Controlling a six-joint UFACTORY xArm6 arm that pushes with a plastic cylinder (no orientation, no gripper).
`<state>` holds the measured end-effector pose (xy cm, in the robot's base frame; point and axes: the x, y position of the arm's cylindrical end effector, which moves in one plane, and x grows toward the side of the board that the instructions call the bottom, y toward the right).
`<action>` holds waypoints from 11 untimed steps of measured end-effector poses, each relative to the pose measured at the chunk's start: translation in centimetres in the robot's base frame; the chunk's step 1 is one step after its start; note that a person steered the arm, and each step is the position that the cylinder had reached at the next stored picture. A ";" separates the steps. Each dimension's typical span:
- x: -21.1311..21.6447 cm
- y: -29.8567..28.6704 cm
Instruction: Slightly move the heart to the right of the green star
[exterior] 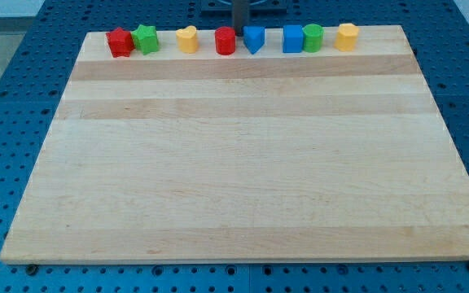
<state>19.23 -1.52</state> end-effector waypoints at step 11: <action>-0.1 -11.6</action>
